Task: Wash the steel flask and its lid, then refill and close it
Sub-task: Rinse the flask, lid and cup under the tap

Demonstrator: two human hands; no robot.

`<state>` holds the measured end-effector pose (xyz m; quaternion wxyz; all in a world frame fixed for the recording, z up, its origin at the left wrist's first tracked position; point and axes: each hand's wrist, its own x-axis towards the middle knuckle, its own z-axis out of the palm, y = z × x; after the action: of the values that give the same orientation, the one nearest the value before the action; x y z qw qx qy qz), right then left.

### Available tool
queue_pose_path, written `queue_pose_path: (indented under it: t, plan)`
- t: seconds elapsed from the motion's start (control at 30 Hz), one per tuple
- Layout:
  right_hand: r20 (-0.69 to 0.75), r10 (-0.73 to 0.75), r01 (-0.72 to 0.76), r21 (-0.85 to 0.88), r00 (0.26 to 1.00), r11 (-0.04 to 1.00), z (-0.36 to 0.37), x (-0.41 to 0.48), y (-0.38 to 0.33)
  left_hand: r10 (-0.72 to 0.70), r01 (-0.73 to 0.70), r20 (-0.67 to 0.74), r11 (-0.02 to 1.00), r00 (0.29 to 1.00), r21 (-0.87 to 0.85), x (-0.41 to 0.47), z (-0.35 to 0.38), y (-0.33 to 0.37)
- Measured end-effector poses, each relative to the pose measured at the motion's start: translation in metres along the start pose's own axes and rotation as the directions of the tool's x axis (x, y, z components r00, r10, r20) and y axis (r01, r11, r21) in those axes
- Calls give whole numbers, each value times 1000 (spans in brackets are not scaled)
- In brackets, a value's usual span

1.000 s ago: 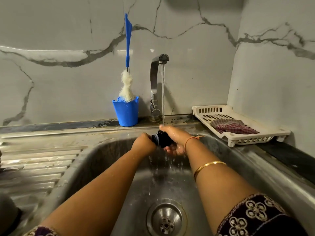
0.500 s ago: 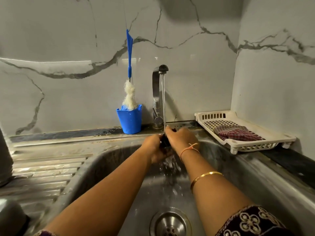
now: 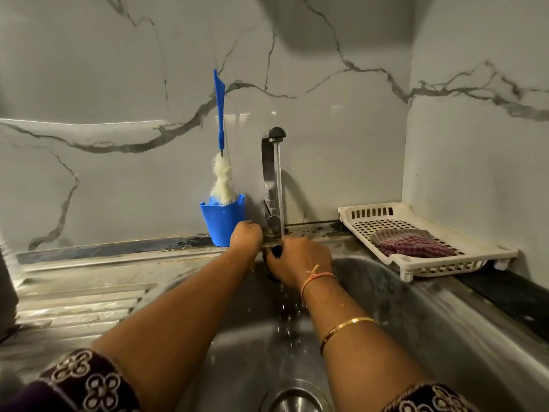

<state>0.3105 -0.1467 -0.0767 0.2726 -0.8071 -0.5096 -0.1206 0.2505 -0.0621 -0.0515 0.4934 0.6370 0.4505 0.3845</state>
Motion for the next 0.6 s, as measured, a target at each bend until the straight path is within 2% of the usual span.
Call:
queue_pose_path:
  t: [0.2, 0.3, 0.6]
  plan:
    - [50, 65, -69, 106, 997, 992, -2, 3, 0, 53, -61, 74, 993, 996, 104, 9, 9, 13]
    - [57, 119, -127, 177, 991, 976, -3, 6, 1, 84, -94, 115, 992, 990, 81, 9, 15, 13]
    - [164, 205, -230, 157, 965, 960, -5, 5, 0, 93, -109, 156, 989, 983, 102, -1, 24, 10]
